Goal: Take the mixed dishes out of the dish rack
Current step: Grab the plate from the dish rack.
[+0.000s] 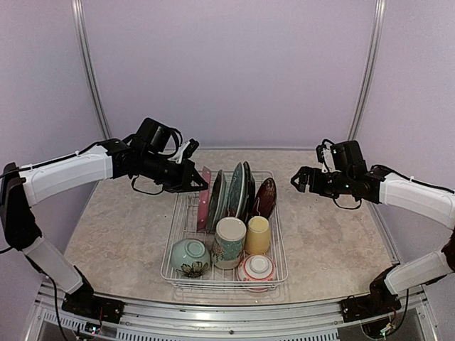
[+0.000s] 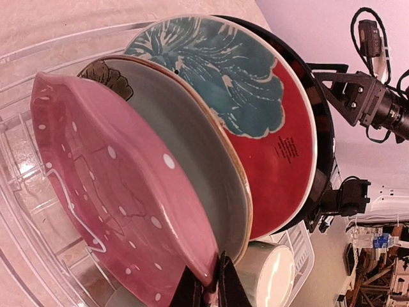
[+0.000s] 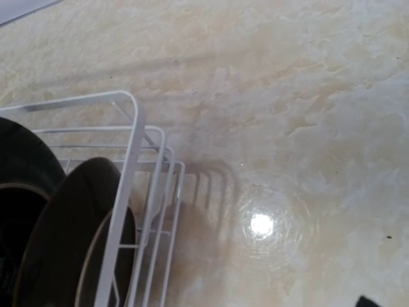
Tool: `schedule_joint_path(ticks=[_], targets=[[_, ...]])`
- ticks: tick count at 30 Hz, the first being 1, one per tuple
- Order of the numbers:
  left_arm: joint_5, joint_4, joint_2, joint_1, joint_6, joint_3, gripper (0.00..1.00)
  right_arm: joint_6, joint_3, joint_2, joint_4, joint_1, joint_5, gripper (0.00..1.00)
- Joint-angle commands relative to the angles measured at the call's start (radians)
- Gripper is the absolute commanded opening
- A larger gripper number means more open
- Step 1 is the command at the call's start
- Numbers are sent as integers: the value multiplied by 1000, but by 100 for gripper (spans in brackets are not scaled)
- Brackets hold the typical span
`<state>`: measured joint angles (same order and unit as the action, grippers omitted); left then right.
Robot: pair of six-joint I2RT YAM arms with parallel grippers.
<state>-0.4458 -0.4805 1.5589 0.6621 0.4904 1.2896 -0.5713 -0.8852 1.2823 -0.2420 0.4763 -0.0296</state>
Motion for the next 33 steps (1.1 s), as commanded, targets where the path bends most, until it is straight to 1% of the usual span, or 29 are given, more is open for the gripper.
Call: schedule_joint_path(ticks=[1,4,15,22,26,29,33], targets=[[36,-25,-35,-4,14,114,0,-7,1,-21,9,7,18,100],[30,-57,-41,-4,27,163,0,-7,10,-26,11,7,22,100],[77,-149,-64,-4,63,272,0,5,15,-40,15,7,22,100],[33,-226,-82,-35,101,370,0,8,15,-47,17,7,22,100],[-42,-239,-111,-93,149,383,0,11,17,-42,18,5,22,100],[-100,-260,-97,-112,168,380,0,13,17,-36,22,6,21,100],[-63,-263,-99,-115,161,357,0,11,16,-33,24,7,21,100]])
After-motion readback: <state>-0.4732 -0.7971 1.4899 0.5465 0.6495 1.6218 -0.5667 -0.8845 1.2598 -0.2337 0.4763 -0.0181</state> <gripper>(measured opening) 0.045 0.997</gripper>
